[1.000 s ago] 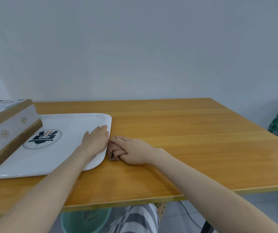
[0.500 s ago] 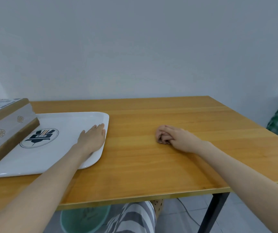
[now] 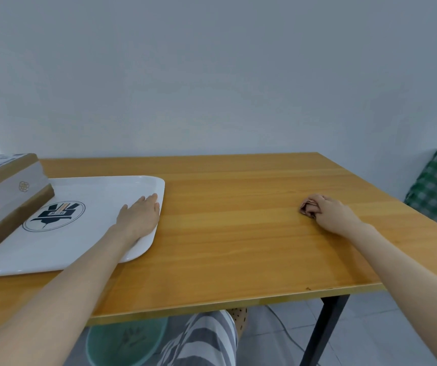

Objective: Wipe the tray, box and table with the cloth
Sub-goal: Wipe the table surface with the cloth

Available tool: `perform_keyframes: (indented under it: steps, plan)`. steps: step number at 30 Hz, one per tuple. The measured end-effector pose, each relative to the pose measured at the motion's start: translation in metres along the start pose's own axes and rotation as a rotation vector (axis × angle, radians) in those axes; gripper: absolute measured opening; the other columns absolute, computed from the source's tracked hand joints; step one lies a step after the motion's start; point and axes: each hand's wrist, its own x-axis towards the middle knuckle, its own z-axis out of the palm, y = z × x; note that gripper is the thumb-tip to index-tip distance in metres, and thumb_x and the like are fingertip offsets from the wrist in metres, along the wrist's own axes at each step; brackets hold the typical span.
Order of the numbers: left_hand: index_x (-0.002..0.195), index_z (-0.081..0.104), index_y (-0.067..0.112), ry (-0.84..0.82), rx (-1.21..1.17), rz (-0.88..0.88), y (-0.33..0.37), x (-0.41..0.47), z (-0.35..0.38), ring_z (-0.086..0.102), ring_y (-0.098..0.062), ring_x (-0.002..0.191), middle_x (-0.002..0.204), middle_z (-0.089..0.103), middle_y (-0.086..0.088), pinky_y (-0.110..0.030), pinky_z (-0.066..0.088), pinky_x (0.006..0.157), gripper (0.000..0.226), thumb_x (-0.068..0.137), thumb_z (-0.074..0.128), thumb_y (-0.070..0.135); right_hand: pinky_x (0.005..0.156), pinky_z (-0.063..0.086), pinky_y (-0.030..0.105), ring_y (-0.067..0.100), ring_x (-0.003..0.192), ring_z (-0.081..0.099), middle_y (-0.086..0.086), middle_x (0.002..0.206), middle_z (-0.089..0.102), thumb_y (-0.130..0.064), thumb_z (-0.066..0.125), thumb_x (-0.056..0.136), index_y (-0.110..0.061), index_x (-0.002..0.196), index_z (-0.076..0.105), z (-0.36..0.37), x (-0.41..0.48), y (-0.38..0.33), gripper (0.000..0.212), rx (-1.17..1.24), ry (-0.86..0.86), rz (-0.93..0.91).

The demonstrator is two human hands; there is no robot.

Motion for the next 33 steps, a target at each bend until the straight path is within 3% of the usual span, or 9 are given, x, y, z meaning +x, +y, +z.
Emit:
perform_keyframes:
  steps: [4,11,13,17,23,27,30,33]
  plan:
    - [0.152,0.013,0.017,0.004,-0.002,-0.002,0.001,0.000,0.000,0.012,-0.020,0.147,0.158,0.020,-0.008,-0.044,0.013,0.117,0.049,0.103,0.012,0.026,0.087,0.042,0.037,0.034,0.117,0.050,0.007,0.138,0.046,-0.019,0.036,0.092,-0.027,0.134,0.038,-0.002,-0.013,-0.017,0.043,-0.044,-0.018,-0.050]
    - [0.152,0.013,0.017,-0.004,-0.002,-0.012,0.002,0.000,-0.001,0.012,-0.021,0.147,0.158,0.020,-0.008,-0.044,0.013,0.117,0.049,0.103,0.012,0.027,0.082,0.045,0.033,0.022,0.108,0.056,-0.007,0.122,0.058,-0.019,0.039,0.087,-0.035,0.112,0.052,-0.003,-0.062,-0.075,0.032,0.123,-0.006,-0.387]
    - [0.152,0.012,0.018,-0.008,-0.001,-0.015,0.001,0.000,0.000,0.011,-0.021,0.147,0.158,0.019,-0.008,-0.045,0.013,0.118,0.050,0.103,0.011,0.028,0.081,0.043,0.031,0.021,0.109,0.056,-0.009,0.128,0.054,-0.018,0.041,0.087,-0.034,0.118,0.051,0.000,-0.074,-0.085,0.036,0.135,-0.034,-0.464]
    - [0.152,0.011,0.019,-0.017,-0.002,-0.015,-0.001,-0.001,-0.002,0.012,-0.021,0.147,0.158,0.018,-0.007,-0.045,0.011,0.118,0.050,0.103,0.009,0.029,0.098,0.043,0.036,0.019,0.121,0.050,-0.012,0.147,0.038,-0.025,0.046,0.089,-0.037,0.134,0.042,0.004,-0.085,-0.079,0.047,0.127,-0.088,-0.541]
    - [0.152,0.011,0.020,-0.019,0.006,-0.012,-0.001,-0.001,-0.002,0.009,-0.019,0.148,0.158,0.018,-0.006,-0.045,0.010,0.118,0.050,0.103,0.009,0.030,0.097,0.043,0.030,0.017,0.121,0.051,-0.014,0.142,0.043,-0.024,0.052,0.088,-0.037,0.133,0.044,-0.005,-0.088,-0.038,0.047,0.151,-0.043,-0.463]
    - [0.152,0.010,0.020,-0.017,-0.005,-0.006,-0.002,-0.001,0.000,0.009,-0.019,0.148,0.158,0.019,-0.006,-0.045,0.010,0.118,0.050,0.103,0.009,0.029,0.079,0.040,0.026,0.016,0.099,0.055,-0.016,0.111,0.055,-0.020,0.050,0.090,-0.036,0.124,0.051,-0.014,-0.092,0.010,0.038,0.159,0.043,-0.295]
    - [0.152,0.010,0.019,-0.018,0.000,-0.003,-0.002,0.000,0.000,0.009,-0.020,0.148,0.158,0.018,-0.007,-0.045,0.011,0.118,0.050,0.103,0.009,0.029,0.068,0.041,0.030,0.016,0.084,0.050,-0.009,0.109,0.059,-0.023,0.048,0.089,-0.041,0.116,0.050,-0.014,-0.098,0.034,0.033,0.088,0.103,-0.138]
    - [0.152,0.011,0.019,-0.017,-0.005,-0.007,-0.002,-0.001,0.001,0.009,-0.020,0.148,0.158,0.018,-0.007,-0.045,0.011,0.118,0.050,0.103,0.010,0.029,0.064,0.047,0.033,0.021,0.079,0.054,-0.009,0.101,0.060,-0.024,0.044,0.087,-0.042,0.105,0.051,-0.008,-0.102,0.031,0.026,0.032,0.158,-0.093]
